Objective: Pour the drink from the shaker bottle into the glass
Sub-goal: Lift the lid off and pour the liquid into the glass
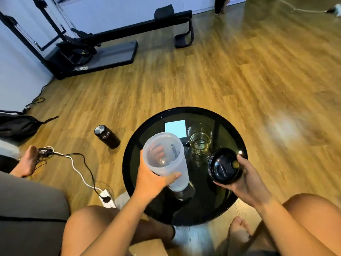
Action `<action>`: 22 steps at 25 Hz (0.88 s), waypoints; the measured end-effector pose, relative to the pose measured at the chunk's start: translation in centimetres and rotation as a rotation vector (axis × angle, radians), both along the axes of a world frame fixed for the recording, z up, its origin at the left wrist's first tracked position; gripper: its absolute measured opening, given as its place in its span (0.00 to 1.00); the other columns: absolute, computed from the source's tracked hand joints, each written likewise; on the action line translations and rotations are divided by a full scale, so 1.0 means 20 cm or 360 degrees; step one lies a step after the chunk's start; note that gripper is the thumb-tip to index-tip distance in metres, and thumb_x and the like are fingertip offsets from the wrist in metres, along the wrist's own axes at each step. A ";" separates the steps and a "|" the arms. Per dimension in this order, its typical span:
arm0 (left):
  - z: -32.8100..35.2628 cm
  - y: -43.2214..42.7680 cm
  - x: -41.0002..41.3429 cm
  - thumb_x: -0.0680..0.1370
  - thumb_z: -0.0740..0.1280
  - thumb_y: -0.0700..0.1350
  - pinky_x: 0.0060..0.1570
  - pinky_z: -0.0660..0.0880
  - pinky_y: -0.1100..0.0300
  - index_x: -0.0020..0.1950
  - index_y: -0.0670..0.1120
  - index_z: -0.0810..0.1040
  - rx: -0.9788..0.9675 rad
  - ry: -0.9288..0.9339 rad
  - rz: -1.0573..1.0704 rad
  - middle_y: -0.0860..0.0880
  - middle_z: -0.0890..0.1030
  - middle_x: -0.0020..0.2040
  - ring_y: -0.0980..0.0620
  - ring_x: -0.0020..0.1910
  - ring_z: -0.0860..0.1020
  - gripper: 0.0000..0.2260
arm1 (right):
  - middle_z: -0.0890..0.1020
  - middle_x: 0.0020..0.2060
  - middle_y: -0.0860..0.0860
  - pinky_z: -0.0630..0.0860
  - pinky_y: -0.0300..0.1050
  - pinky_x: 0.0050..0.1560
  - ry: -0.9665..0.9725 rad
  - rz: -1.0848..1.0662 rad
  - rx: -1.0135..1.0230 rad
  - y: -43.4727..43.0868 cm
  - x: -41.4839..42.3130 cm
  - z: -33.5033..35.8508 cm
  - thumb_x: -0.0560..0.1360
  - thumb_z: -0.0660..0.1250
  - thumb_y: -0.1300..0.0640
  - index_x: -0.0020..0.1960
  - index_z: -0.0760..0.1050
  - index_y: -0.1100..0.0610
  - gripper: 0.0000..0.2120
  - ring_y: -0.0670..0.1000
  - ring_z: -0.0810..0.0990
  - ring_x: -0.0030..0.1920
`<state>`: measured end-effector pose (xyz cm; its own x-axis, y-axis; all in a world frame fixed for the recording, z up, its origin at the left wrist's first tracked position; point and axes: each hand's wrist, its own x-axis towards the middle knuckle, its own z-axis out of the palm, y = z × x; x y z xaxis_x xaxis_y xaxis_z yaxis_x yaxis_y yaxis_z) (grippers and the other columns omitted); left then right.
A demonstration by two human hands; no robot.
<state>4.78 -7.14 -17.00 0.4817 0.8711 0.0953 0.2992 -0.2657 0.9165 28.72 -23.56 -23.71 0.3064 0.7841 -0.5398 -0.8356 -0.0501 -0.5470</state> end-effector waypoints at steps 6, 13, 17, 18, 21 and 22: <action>0.11 0.08 0.09 0.60 0.83 0.54 0.65 0.79 0.47 0.73 0.46 0.70 0.0193 0.0017 0.0010 0.49 0.79 0.67 0.49 0.66 0.79 0.45 | 0.88 0.54 0.54 0.82 0.66 0.50 0.0035 -0.0085 -0.0136 0.05 0.04 -0.03 0.66 0.69 0.36 0.62 0.78 0.49 0.29 0.63 0.84 0.58; 0.24 0.20 0.20 0.58 0.82 0.58 0.60 0.72 0.65 0.70 0.65 0.65 0.0421 0.0316 -0.0178 0.71 0.74 0.64 0.63 0.65 0.75 0.44 | 0.84 0.62 0.59 0.74 0.70 0.64 0.0161 -0.0134 -0.0123 0.05 0.04 -0.03 0.77 0.64 0.38 0.68 0.76 0.54 0.27 0.64 0.82 0.61; 0.30 0.21 0.25 0.57 0.82 0.56 0.55 0.70 0.70 0.64 0.78 0.61 0.0478 0.0528 -0.0234 0.78 0.72 0.61 0.72 0.62 0.73 0.44 | 0.84 0.61 0.59 0.80 0.65 0.57 0.0099 -0.0090 -0.0090 0.05 0.05 -0.03 0.74 0.67 0.38 0.68 0.76 0.53 0.28 0.63 0.84 0.59; 0.31 0.22 0.27 0.58 0.82 0.54 0.54 0.70 0.71 0.63 0.79 0.61 0.0506 0.0576 -0.0266 0.78 0.72 0.61 0.72 0.61 0.74 0.44 | 0.84 0.62 0.59 0.80 0.65 0.56 0.0082 -0.0098 -0.0101 0.05 0.05 -0.03 0.72 0.68 0.38 0.68 0.76 0.52 0.29 0.62 0.84 0.59; 0.32 0.24 0.30 0.59 0.82 0.48 0.51 0.74 0.66 0.62 0.77 0.64 0.0588 0.0698 -0.0350 0.75 0.75 0.60 0.70 0.59 0.75 0.42 | 0.82 0.63 0.59 0.79 0.67 0.58 0.0048 -0.0097 -0.0126 0.06 0.04 -0.03 0.67 0.70 0.37 0.69 0.75 0.52 0.34 0.63 0.83 0.60; 0.32 0.25 0.31 0.59 0.82 0.47 0.52 0.77 0.61 0.63 0.74 0.66 0.0607 0.0722 -0.0369 0.72 0.76 0.59 0.68 0.58 0.76 0.41 | 0.81 0.64 0.59 0.79 0.68 0.60 0.0043 -0.0090 -0.0135 0.06 0.04 -0.03 0.66 0.71 0.37 0.69 0.74 0.52 0.35 0.63 0.82 0.61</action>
<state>11.08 -2.11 -10.58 0.7190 0.6845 0.1205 0.5311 -0.6529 0.5400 29.43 -22.38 -24.32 0.3331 0.7171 -0.6122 -0.8529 -0.0478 -0.5199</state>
